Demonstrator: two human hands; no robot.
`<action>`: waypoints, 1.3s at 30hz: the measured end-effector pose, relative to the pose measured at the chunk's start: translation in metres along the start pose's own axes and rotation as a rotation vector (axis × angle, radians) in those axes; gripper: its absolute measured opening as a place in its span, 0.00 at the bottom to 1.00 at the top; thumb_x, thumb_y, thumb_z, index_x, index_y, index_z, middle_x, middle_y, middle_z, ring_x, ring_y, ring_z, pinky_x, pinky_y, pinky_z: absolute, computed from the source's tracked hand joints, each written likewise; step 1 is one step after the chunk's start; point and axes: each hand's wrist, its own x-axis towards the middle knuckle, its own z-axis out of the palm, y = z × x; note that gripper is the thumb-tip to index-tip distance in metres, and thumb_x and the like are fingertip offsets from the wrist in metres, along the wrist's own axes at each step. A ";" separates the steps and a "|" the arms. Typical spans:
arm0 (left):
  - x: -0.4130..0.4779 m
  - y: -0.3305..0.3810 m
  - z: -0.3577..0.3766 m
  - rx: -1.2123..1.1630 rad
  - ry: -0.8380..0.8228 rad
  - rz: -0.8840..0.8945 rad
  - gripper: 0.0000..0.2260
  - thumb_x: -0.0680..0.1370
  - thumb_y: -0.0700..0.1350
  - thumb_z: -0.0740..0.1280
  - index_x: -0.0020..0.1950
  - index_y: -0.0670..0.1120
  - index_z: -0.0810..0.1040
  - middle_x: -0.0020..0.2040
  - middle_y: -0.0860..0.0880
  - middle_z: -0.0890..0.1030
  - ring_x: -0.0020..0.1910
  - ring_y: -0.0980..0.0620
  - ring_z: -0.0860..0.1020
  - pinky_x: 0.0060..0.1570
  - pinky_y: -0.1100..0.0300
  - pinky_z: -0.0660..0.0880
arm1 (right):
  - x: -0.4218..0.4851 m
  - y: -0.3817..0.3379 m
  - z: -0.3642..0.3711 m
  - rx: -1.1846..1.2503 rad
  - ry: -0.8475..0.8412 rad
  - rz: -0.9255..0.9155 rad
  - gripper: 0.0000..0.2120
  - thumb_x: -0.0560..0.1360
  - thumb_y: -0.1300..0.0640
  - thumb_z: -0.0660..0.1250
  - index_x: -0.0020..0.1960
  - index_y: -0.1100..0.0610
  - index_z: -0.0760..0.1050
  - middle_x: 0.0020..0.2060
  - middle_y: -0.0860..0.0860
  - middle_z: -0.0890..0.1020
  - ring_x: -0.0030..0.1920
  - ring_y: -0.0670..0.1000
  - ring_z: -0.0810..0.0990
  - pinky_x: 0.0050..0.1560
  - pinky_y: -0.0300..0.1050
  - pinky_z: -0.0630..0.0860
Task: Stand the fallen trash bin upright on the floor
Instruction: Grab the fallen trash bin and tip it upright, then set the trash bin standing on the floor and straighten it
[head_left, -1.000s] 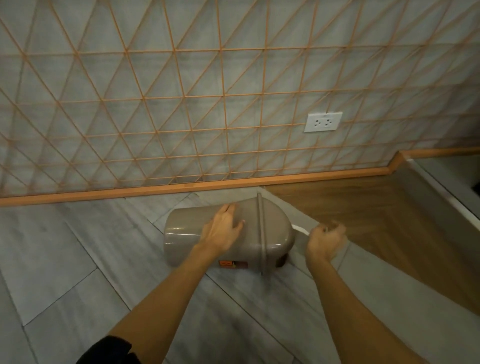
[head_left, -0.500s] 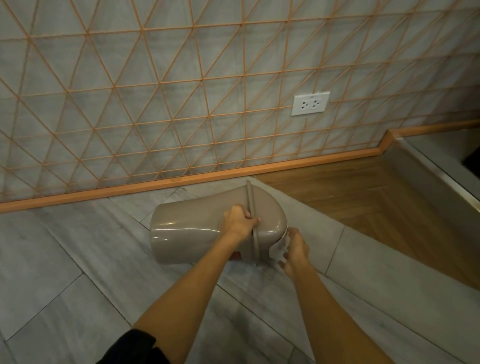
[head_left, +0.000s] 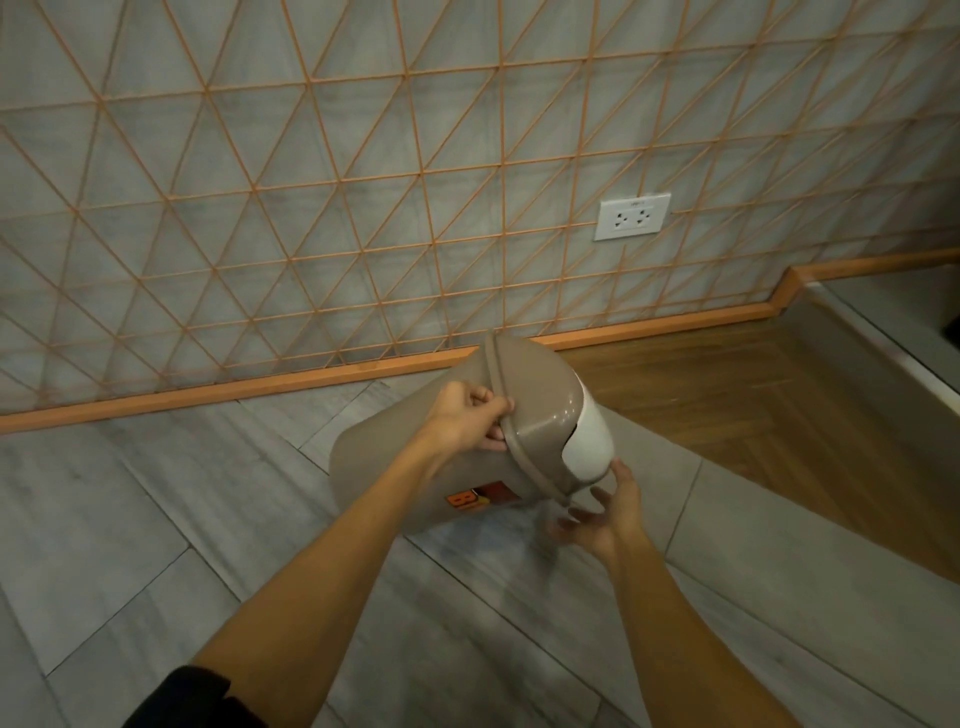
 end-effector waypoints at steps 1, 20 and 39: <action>-0.002 0.004 -0.006 -0.014 0.000 0.009 0.08 0.76 0.39 0.69 0.38 0.40 0.73 0.30 0.42 0.77 0.24 0.55 0.77 0.33 0.55 0.83 | -0.003 -0.004 0.004 0.011 -0.043 -0.007 0.30 0.70 0.39 0.64 0.64 0.57 0.67 0.57 0.61 0.70 0.55 0.64 0.71 0.65 0.66 0.67; -0.044 0.000 -0.096 -0.145 -0.069 -0.043 0.03 0.80 0.40 0.64 0.48 0.41 0.71 0.44 0.40 0.78 0.42 0.47 0.80 0.40 0.52 0.84 | -0.085 -0.060 0.071 -0.410 -0.228 -0.295 0.16 0.73 0.53 0.64 0.59 0.56 0.73 0.50 0.56 0.75 0.49 0.56 0.74 0.41 0.50 0.75; -0.090 -0.013 -0.073 0.232 0.435 0.167 0.27 0.80 0.56 0.60 0.76 0.48 0.61 0.73 0.44 0.67 0.69 0.45 0.69 0.67 0.46 0.69 | -0.113 -0.064 0.069 -1.116 -0.178 -0.420 0.38 0.70 0.41 0.70 0.74 0.51 0.60 0.71 0.54 0.69 0.65 0.59 0.71 0.64 0.62 0.70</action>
